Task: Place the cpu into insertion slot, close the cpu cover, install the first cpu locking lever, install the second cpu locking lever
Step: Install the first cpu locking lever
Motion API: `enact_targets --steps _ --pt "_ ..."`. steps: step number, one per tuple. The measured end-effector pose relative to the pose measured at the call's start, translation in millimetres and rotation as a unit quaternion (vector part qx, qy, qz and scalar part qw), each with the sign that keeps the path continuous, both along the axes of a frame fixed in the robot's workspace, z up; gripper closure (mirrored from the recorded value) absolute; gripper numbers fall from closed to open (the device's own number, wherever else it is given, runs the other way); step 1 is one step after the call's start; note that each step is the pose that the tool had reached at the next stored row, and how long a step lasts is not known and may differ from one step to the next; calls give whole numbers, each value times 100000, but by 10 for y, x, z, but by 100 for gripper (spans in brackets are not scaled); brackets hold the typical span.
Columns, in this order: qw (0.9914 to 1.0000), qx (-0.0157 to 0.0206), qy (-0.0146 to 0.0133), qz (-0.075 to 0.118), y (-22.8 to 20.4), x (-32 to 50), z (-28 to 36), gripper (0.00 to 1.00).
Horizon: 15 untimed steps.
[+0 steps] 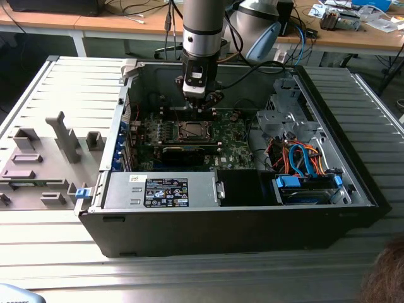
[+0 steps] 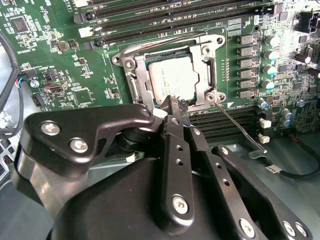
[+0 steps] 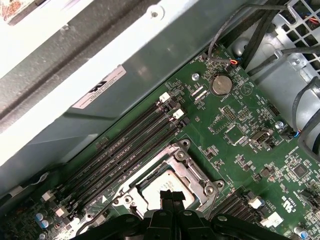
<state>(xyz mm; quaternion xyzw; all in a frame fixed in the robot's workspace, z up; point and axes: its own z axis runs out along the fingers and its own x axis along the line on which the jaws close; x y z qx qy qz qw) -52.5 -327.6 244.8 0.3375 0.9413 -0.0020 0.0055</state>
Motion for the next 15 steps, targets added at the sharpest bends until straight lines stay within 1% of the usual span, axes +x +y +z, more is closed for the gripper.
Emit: enact_targets --steps 15 --pt "99998 -1 0 631 0 0 0 89"
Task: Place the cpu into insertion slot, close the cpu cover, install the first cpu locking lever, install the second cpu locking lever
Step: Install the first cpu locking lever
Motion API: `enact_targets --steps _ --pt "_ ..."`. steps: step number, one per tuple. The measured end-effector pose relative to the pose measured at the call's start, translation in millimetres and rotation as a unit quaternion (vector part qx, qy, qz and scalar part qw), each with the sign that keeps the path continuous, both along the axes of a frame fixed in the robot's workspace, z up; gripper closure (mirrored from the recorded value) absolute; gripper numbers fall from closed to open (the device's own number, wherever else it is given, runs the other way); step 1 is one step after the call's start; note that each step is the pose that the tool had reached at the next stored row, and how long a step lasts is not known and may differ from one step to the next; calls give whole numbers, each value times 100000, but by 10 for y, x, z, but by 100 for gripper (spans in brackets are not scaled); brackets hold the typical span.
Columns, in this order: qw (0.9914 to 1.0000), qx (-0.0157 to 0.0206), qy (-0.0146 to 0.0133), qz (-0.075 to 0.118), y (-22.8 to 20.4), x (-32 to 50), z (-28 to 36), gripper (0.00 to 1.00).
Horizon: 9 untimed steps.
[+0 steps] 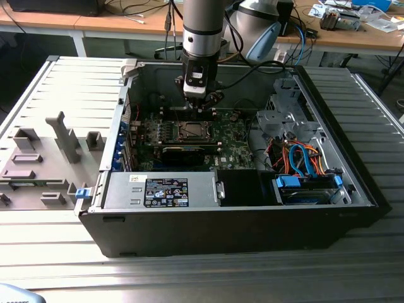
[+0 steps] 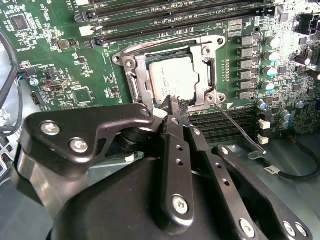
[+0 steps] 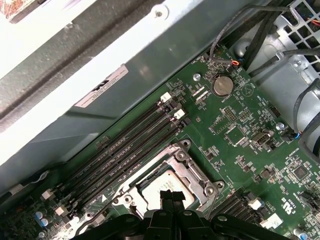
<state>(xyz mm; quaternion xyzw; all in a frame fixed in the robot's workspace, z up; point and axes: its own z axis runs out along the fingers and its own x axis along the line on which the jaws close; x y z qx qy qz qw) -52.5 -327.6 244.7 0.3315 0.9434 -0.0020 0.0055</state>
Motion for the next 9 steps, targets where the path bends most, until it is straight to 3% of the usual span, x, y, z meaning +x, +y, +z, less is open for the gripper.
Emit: enact_targets --steps 9 --pt "99996 0 1 898 0 0 0 89"
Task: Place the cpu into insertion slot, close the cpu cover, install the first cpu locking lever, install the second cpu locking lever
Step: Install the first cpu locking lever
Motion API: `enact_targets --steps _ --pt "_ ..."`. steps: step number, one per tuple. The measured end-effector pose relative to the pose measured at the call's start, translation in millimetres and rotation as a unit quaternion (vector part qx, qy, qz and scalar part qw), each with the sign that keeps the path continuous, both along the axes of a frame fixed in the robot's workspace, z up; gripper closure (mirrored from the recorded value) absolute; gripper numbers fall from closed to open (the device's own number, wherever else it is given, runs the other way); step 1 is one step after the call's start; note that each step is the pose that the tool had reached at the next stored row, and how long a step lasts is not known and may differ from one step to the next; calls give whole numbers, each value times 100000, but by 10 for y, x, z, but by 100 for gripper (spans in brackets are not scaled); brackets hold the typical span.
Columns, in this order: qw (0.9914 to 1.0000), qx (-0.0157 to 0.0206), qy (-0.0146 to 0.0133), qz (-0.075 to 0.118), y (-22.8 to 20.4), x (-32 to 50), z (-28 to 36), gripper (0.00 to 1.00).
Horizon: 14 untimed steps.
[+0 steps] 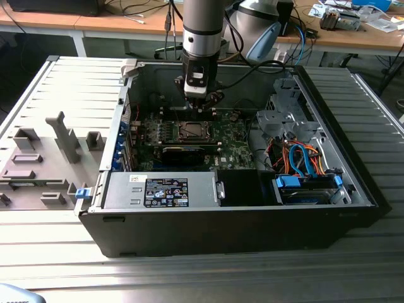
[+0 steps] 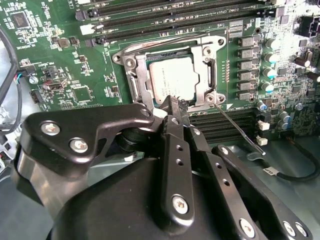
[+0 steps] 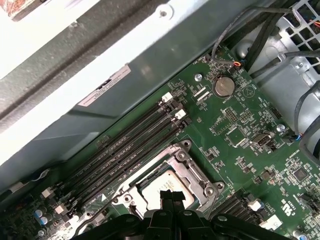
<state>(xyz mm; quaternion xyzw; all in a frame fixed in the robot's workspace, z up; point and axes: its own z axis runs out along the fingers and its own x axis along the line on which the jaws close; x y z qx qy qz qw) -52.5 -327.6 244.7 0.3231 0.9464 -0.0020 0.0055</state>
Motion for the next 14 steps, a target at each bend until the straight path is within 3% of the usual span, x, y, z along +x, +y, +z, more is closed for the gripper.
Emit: enact_targets --steps 14 --pt "99997 2 -3 755 0 0 0 89"
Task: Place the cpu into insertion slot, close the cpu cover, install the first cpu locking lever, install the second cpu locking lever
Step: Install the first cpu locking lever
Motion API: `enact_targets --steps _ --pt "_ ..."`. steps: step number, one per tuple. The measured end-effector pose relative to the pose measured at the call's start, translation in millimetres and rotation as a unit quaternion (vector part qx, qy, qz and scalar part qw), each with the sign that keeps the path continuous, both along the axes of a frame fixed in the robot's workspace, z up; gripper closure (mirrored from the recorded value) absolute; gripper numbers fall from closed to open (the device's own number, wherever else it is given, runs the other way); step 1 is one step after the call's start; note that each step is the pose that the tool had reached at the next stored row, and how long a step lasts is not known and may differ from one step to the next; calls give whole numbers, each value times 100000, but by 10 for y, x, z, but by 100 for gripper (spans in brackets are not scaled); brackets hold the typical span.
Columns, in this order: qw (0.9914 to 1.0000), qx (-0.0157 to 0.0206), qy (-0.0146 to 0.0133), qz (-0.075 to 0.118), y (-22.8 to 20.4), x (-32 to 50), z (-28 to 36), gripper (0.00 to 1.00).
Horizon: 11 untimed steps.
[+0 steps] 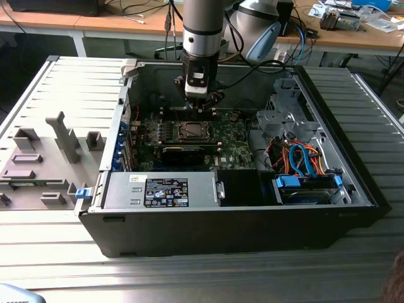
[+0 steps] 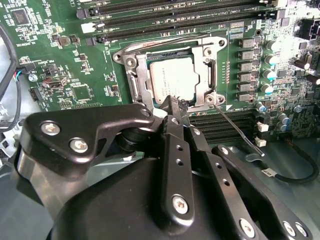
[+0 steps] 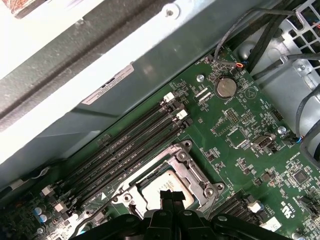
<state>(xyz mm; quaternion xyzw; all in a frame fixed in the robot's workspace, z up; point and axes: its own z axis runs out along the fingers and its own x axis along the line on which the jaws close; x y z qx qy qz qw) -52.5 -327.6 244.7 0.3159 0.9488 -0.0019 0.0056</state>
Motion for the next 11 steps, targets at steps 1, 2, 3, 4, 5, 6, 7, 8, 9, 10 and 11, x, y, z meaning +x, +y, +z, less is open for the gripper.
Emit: enact_targets --steps 1,2,3,4,5,6,7,8,9,10,11 --pt "100000 -1 4 26 0 0 0 89" --pt "100000 0 1 65 0 0 0 89" --pt "100000 -2 2 87 0 0 0 89" --pt "100000 -1 0 127 0 0 0 89" --pt "100000 -2 3 159 0 0 0 89" --pt "100000 -1 1 177 0 0 0 89" --pt "100000 0 1 200 0 -1 0 89" --pt "100000 1 1 254 0 -1 0 89" --pt "100000 -3 3 289 0 0 0 89" --pt "100000 -1 1 311 0 0 0 89" --pt "99999 -1 1 333 0 0 0 89"
